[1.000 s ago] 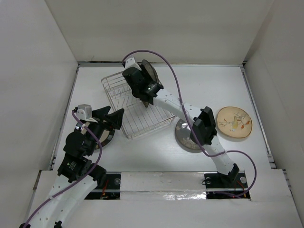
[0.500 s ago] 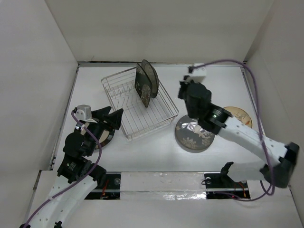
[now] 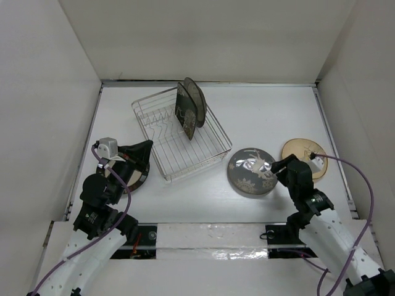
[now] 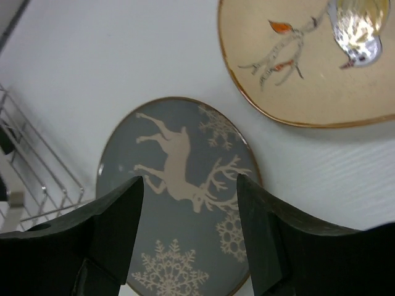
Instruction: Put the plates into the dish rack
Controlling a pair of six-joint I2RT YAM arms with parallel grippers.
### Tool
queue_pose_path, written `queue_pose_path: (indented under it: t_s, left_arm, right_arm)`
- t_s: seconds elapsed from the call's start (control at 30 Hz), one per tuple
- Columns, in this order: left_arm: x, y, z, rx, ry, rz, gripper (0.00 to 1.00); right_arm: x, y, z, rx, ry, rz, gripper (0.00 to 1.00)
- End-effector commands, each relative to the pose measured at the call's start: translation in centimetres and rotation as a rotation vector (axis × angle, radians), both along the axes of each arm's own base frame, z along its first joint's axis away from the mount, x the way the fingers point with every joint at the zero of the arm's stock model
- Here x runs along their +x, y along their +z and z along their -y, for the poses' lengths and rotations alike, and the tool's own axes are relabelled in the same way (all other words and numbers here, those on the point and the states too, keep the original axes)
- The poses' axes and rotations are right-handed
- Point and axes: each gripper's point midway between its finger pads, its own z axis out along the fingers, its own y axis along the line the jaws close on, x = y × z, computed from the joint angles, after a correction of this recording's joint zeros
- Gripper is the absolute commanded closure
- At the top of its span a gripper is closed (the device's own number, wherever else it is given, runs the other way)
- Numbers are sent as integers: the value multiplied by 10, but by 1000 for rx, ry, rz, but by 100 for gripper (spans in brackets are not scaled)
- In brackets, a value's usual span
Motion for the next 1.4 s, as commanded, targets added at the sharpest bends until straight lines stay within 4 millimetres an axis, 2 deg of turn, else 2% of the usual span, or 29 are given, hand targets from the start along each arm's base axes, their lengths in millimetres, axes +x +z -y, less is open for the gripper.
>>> queue_pose_path:
  t_s: [0.0,0.03,0.07,0.2,0.3,0.47,0.7,0.87,1.07,1.1,1.17,1.27,1.37]
  left_arm:
    - [-5,17,-1,-21,-9,58,100]
    - [-5,16,-1,-19,-8,54,100]
    - [-5,16,0,-18,-9,53,89]
    - [-6,18,-2,-23,-7,64,64]
    - [-7,18,-1,-20,-12,64,60]
    - [-7,19,-1,-19,-13,66,58]
    - [-6,18,-4,-14,4,66,57]
    - [-6,18,-4,-13,6,68,56]
    - [-4,17,-3,-9,6,62,56]
    - [-4,17,-3,-7,8,63,56]
    - [-2,15,-4,-4,16,57,56]
    - [-2,13,-4,2,15,51,55]
    - [-2,15,-4,-3,18,59,55]
  right_arm:
    - [-7,-27,-18,196,26,-89,31]
    - [-6,-33,-12,201,-2,-104,31]
    - [-5,-36,-10,202,-11,-115,31]
    - [-3,-55,-6,219,-5,-188,34]
    - [2,-58,-5,231,20,-189,38]
    - [8,-67,-4,248,83,-216,43]
    - [19,-82,-7,271,192,-302,45]
    - [22,-81,-13,266,252,-313,50]
    - [22,-89,-27,289,367,-329,66]
    - [23,-88,-25,292,363,-332,77]
    - [22,-88,-25,291,357,-329,90]
    - [24,-83,-22,283,317,-289,96]
    - [26,-69,-8,222,250,-245,100]
